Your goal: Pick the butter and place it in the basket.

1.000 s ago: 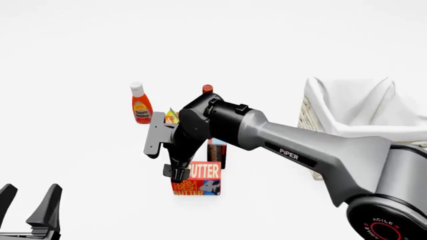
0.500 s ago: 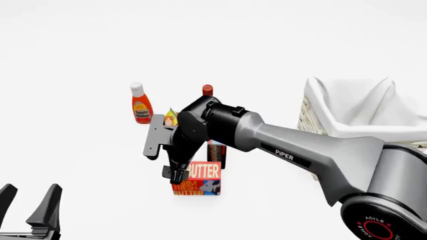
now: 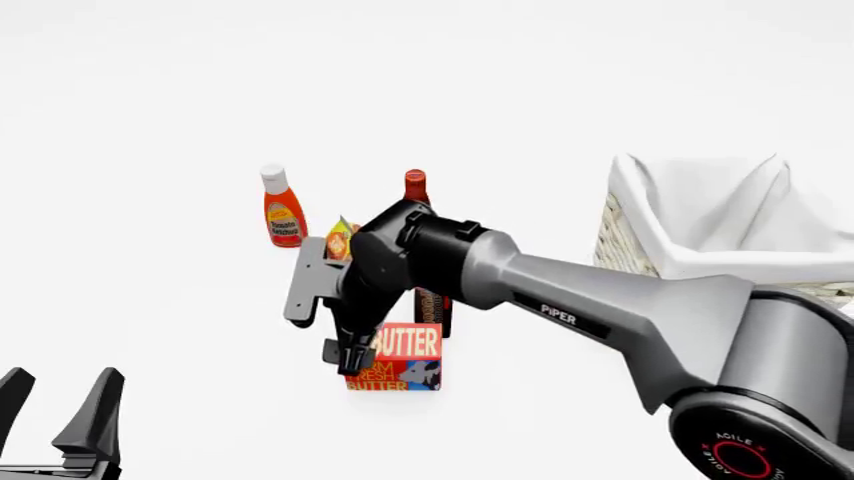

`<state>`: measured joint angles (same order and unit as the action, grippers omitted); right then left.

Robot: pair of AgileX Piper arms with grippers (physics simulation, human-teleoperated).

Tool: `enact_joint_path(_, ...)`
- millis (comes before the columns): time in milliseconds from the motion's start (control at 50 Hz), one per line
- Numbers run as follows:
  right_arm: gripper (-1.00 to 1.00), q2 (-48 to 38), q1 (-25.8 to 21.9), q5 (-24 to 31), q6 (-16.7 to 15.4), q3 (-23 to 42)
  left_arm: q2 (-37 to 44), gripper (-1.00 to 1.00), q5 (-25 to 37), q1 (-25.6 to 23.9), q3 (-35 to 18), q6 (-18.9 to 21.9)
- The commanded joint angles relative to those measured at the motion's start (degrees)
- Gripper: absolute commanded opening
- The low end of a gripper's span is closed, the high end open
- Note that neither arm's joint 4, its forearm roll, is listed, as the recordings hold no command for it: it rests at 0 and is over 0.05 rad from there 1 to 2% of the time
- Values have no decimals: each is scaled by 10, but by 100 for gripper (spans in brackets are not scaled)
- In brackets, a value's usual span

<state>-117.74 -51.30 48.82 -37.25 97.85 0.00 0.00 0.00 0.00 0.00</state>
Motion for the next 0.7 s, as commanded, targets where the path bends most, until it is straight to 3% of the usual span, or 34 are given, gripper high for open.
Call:
enact_joint_path(20, 100, -5, 0, -2, 3, -1, 0, 100, 0, 0, 0, 0)
enact_joint_path(700, 100, -15, 6, -9, 3, -7, 0, 100, 0, 0, 0, 0)
